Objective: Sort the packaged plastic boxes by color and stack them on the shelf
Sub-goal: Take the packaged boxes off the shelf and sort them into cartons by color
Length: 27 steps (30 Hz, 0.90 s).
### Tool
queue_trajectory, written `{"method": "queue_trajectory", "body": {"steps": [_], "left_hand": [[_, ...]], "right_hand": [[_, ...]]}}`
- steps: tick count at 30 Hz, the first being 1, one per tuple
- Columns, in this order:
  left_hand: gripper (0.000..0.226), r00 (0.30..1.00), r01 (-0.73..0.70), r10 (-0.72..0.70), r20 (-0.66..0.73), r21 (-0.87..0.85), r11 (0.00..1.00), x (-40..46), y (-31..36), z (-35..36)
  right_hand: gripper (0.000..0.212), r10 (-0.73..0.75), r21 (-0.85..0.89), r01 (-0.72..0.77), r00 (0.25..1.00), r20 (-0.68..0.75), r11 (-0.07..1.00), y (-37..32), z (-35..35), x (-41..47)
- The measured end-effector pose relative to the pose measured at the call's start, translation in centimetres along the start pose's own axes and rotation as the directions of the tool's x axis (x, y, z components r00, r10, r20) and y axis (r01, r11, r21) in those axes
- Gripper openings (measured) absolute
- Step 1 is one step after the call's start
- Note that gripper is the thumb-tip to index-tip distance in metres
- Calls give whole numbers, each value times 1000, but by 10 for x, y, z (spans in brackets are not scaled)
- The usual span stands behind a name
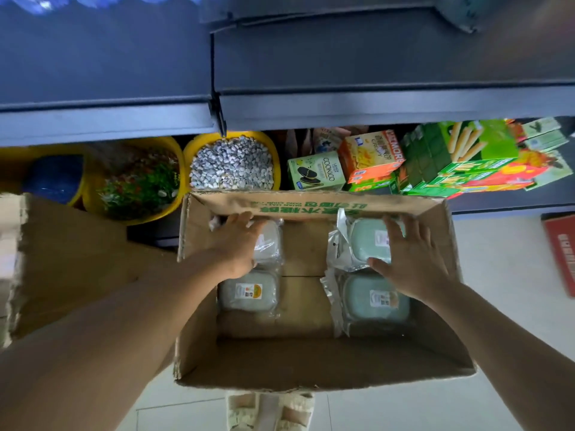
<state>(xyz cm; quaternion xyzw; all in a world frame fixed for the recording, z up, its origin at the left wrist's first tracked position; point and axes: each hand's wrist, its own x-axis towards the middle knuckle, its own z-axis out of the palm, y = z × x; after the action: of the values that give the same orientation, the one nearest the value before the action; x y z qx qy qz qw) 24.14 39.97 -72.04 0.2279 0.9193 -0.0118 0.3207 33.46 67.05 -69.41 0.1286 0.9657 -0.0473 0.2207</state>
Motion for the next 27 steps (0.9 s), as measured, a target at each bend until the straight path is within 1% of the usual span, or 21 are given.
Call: {"method": "queue_trajectory", "body": {"steps": [4,8,10,12,15,18,21,23,27], "left_hand": [[70,1000,9,-10,-14,-56,998,-43,10,-63],[46,995,-7,3,-102,-40,999,-101,17,-145],[47,985,-4,-5,-174,-49,999,-132,17,-189],[48,969,5,-16,-246,-46,999,-164,14,-232],[49,940,21,-29,-340,-27,999,-209,7,-293],[44,893,39,-37,-449,-5,999,-260,3,-352],[41,829,51,-41,-558,3,999,-307,-2,-402],[36,787,36,-23,-617,10,999,-332,-7,-429],[30,698,-7,-11,-716,-23,1000,-371,-17,-474]], "right_hand": [[67,-52,-9,52,997,-64,999,-21,-57,-27],[52,-108,95,124,982,-157,988,-47,-139,-60],[49,-125,127,158,965,-231,979,-61,-187,-79],[51,-181,93,218,937,-300,972,-73,-236,-98],[55,-213,39,239,919,-331,970,-87,-305,-126],[53,-244,-20,257,888,-390,966,-102,-373,-159],[47,-292,-81,289,831,-474,954,-120,-432,-187],[43,-304,-90,305,788,-535,948,-133,-464,-202],[53,-310,-104,316,720,-621,943,-156,-517,-230]]}}
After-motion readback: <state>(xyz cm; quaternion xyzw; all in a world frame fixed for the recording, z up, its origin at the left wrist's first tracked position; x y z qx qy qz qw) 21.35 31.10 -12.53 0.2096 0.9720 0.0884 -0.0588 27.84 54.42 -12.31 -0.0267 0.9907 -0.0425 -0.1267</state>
